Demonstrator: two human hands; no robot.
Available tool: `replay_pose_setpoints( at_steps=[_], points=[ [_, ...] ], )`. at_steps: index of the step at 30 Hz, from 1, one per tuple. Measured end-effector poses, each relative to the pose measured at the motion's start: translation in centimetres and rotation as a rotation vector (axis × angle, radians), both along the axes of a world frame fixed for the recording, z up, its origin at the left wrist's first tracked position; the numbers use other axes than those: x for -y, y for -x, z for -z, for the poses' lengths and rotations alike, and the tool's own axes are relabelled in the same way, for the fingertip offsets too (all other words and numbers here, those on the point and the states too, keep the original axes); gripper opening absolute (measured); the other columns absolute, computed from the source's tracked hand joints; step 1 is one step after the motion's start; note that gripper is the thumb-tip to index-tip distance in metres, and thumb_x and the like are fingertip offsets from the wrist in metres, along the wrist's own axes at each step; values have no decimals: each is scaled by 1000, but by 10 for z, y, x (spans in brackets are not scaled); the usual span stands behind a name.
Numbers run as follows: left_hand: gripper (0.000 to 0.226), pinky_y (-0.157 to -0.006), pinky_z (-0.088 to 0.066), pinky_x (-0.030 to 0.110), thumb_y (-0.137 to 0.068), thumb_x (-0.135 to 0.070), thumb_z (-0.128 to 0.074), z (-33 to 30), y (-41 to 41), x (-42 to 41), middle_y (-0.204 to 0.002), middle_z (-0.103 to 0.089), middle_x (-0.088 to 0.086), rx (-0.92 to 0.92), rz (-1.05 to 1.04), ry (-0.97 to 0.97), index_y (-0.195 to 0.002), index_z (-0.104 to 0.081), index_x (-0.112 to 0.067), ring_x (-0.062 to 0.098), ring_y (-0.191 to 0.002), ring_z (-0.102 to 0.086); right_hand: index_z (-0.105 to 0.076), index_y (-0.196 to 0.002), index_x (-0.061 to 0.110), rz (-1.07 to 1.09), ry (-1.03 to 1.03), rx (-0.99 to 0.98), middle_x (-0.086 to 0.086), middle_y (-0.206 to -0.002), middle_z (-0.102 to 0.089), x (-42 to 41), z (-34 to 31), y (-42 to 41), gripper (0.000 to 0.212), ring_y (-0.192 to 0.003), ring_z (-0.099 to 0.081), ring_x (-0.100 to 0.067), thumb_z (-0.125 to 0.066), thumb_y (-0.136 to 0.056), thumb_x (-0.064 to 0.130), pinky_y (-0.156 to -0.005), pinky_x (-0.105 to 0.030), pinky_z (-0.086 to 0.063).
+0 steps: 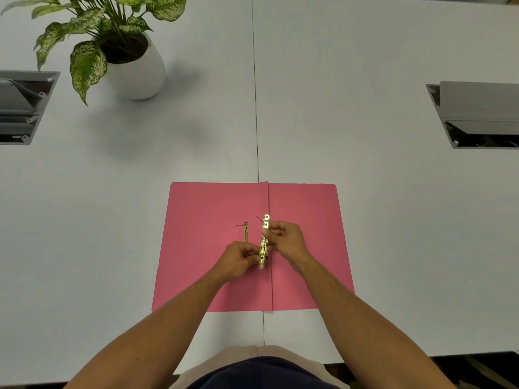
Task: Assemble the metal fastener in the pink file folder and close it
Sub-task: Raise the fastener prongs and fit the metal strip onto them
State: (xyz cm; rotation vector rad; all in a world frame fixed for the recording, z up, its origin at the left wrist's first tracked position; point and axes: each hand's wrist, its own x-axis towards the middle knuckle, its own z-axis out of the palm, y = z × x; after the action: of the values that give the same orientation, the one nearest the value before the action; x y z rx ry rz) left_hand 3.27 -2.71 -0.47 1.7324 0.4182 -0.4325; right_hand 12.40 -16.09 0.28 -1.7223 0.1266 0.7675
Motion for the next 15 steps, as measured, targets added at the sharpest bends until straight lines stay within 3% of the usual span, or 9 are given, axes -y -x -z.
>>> replay_pose_setpoints(
  at_steps=[4,9,15],
  points=[
    [18,-92,-52,43,-85,4,-63,4,1,2,-97,-75,21,-17,-13,5,-98,-74,-2,28,-89,-68,-67,-99,-1,8,4,-11,-13,-78,-67,2,2,1,21,-61,-65,-18,-73,-82,9,-62,-35,-60],
    [18,-95,-52,43,-84,2,-65,7,1,4,-99,-76,18,-29,-37,41,-99,-75,-3,33,-97,-70,-69,-95,3,25,5,4,-12,-77,-67,3,2,0,16,-62,-65,-19,-74,-82,9,-60,-33,-60],
    [18,-86,-52,38,-85,3,-63,7,0,5,-95,-74,26,-44,-83,96,-98,-75,-2,23,-81,-64,-69,-96,2,8,53,46,-10,-76,-66,0,0,-3,16,-61,-64,-18,-73,-82,8,-56,-29,-57]
  ],
)
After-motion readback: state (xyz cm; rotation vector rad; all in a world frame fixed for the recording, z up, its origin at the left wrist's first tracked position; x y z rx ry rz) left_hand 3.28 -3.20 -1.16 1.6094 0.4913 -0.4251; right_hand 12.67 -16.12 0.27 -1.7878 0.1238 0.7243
